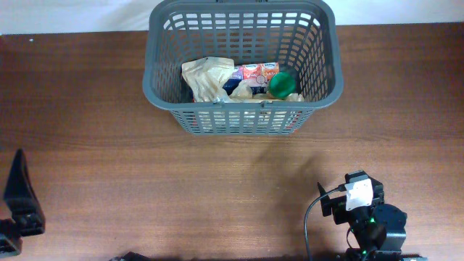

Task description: Pack container

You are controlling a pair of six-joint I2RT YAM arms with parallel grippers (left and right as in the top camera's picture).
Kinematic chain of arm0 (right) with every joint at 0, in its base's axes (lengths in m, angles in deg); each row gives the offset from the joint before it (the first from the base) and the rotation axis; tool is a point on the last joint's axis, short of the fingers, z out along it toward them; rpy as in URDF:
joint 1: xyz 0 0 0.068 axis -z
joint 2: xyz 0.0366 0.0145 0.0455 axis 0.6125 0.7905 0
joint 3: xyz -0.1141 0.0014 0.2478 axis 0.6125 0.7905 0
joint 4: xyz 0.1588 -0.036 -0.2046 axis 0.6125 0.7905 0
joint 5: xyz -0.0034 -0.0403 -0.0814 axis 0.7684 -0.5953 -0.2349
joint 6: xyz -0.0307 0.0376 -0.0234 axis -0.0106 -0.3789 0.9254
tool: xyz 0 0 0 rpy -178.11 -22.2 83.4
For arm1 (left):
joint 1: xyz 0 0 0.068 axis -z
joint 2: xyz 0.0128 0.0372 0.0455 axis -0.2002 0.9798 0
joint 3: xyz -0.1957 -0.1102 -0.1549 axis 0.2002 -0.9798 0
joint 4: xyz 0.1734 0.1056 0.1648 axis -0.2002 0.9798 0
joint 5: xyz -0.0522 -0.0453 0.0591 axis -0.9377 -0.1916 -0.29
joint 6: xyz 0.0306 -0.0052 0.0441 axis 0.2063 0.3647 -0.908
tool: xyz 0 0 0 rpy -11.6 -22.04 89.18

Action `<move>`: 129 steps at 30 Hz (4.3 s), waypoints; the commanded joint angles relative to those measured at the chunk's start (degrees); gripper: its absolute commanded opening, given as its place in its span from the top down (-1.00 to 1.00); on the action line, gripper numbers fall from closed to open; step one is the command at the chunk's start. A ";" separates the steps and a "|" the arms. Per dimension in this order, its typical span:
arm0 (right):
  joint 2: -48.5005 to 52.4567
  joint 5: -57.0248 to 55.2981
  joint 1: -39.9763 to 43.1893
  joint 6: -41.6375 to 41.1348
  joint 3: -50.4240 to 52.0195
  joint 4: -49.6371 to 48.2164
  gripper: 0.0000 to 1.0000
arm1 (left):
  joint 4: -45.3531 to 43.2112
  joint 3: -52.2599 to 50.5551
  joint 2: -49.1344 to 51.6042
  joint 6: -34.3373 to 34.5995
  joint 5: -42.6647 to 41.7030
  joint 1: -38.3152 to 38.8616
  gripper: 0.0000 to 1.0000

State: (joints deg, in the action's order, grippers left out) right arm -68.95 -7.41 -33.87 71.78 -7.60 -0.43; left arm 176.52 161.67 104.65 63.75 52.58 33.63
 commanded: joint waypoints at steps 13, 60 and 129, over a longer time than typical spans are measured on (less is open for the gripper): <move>-0.68 0.33 -0.61 0.17 0.39 -0.11 -0.98 | -0.02 -0.11 0.13 0.90 0.79 -0.17 -0.98; -0.68 0.33 -0.61 0.17 0.37 -0.11 -0.98 | -74.12 -111.97 -46.51 0.26 -19.17 -6.29 -0.98; -0.68 0.33 -0.61 0.17 0.37 -0.11 -0.98 | -92.61 -152.21 -68.46 0.26 -26.47 -20.02 -0.98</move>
State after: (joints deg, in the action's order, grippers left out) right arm -68.95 -7.41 -33.97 71.76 -7.58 -0.54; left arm 83.79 9.96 36.80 63.71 26.76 14.07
